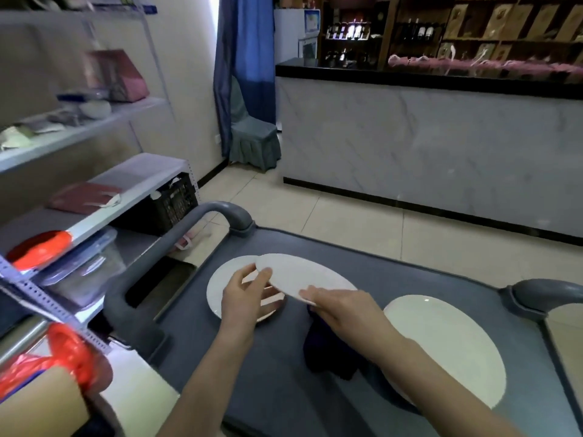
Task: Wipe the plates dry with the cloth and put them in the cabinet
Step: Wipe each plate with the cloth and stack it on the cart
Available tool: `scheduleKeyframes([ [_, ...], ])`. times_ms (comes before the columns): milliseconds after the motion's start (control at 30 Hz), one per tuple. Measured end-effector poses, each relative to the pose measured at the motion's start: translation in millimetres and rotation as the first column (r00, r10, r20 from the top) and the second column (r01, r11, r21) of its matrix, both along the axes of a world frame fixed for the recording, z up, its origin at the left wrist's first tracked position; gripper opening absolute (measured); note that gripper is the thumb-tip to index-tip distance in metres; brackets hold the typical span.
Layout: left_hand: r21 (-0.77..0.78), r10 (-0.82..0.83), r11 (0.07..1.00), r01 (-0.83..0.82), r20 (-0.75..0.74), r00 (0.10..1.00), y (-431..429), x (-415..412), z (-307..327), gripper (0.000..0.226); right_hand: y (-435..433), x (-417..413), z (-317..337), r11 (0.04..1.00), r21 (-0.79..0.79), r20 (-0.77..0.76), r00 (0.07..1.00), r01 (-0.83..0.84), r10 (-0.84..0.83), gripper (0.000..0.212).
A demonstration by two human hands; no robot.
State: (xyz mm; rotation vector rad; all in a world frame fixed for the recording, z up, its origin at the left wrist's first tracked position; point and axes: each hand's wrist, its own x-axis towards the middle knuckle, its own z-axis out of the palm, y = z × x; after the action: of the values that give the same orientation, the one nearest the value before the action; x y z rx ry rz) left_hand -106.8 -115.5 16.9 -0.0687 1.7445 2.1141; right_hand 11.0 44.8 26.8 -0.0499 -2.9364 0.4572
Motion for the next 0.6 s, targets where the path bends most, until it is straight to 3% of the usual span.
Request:
scheduleKeyframes([
  [167, 0.005, 0.124, 0.992, -0.125, 0.102, 0.987, -25, -5, -14, 0.034, -15, -16, -17, 0.991, 0.066, 0.101, 0.989, -0.113, 0.106, 0.038],
  [333, -0.052, 0.176, 0.984, -0.171, 0.104, 0.979, -46, -23, -40, 0.035, -14, -32, -33, 0.939, -0.344, 0.175, 0.982, -0.001, 0.065, 0.055],
  [400, -0.07, 0.169, 0.984, -0.162, 0.105, 0.98, -56, -36, -50, 0.039, -11, -41, -40, 0.896, -0.431, 0.12, 0.991, 0.107, -0.06, 0.052],
  [500, -0.077, 0.128, 0.99, -0.121, 0.09, 0.988, -71, -59, -62, 0.042, -13, -57, -52, 0.839, -0.439, 0.082, 0.944, 0.322, -0.32, 0.05],
  [600, -0.096, 0.064, 0.994, -0.056, 0.084, 0.994, -82, -82, -72, 0.039, -24, -82, -62, 0.675, -0.588, 0.173, 0.884, 0.447, -0.435, 0.062],
])
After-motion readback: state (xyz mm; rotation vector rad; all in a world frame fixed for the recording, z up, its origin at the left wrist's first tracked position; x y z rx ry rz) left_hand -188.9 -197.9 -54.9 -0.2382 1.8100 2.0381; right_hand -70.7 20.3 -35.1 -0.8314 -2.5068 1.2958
